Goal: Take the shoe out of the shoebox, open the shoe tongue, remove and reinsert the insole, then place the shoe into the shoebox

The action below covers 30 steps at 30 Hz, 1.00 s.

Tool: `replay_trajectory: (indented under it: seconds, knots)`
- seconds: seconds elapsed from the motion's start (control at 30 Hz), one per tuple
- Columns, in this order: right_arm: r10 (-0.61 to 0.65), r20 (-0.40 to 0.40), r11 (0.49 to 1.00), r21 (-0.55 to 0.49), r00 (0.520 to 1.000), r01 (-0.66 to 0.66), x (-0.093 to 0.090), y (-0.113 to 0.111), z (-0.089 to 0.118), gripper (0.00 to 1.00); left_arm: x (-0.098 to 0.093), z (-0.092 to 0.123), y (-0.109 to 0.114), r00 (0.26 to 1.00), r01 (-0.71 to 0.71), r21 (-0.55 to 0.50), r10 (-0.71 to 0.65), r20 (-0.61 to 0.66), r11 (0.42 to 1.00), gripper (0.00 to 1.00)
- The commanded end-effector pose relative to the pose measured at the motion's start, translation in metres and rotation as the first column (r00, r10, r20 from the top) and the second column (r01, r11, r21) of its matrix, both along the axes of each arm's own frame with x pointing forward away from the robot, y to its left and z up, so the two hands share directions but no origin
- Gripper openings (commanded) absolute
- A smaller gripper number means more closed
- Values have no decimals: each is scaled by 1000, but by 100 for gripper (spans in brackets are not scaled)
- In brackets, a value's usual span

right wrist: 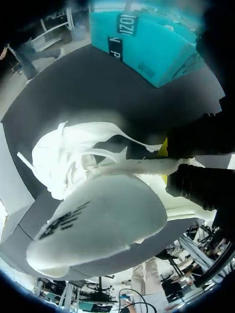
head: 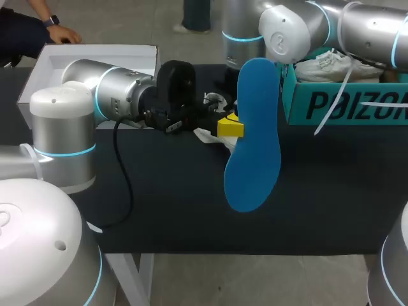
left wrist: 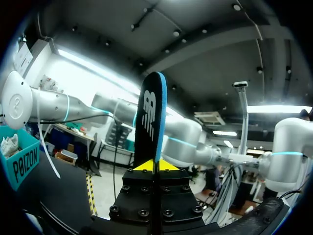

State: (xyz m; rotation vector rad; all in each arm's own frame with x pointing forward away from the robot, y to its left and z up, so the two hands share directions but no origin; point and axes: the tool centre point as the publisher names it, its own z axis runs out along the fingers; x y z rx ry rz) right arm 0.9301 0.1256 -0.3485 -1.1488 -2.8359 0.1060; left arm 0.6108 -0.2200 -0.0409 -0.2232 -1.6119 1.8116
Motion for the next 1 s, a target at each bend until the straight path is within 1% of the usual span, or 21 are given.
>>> replay_trajectory:
  seconds: [0.03,0.13,0.33,0.5,0.53,0.57,0.73,0.77,0.83,0.87,0.9,1.0]
  knots:
    - [-571,-173,803,87,802,590,-7,-5,0,0,0,0,-1,1000,0,-1,0,0,1000,0]
    - [-586,-174,784,126,792,608,-11,-4,2,0,0,0,-1,1000,0,-1,0,0,1000,0]
    - [-615,-205,732,210,761,648,-15,0,2,0,0,0,-1,1000,0,-1,0,0,1000,0]
    - [-622,-191,717,251,759,651,-17,4,-1,0,0,0,-1,1000,0,-1,0,0,1000,0]
    - [-613,-192,720,263,766,642,-16,5,-3,0,0,0,-1,1000,0,-1,0,0,1000,0]
    - [-615,-195,718,261,764,645,-15,6,-5,0,0,0,-1,1000,0,-1,0,0,1000,0]
    - [-574,-180,755,261,799,602,-13,9,-9,0,0,0,-1,1000,0,-1,0,0,1000,0]
    - [-576,-186,754,255,796,605,-13,9,-10,0,0,0,-1,1000,0,-1,0,0,1000,0]
    - [-553,-169,773,260,816,578,-11,10,-11,0,0,0,-1,1000,0,-1,0,0,1000,0]
    - [-549,-174,777,254,817,576,-11,11,-13,0,0,0,-1,1000,0,-1,0,0,1000,0]
    - [-525,-162,795,259,836,549,-9,12,-14,0,0,0,-1,1000,0,-1,0,0,1000,0]
    - [-502,-155,813,250,851,525,-6,16,-16,0,0,0,-1,1000,0,-1,0,0,1000,0]
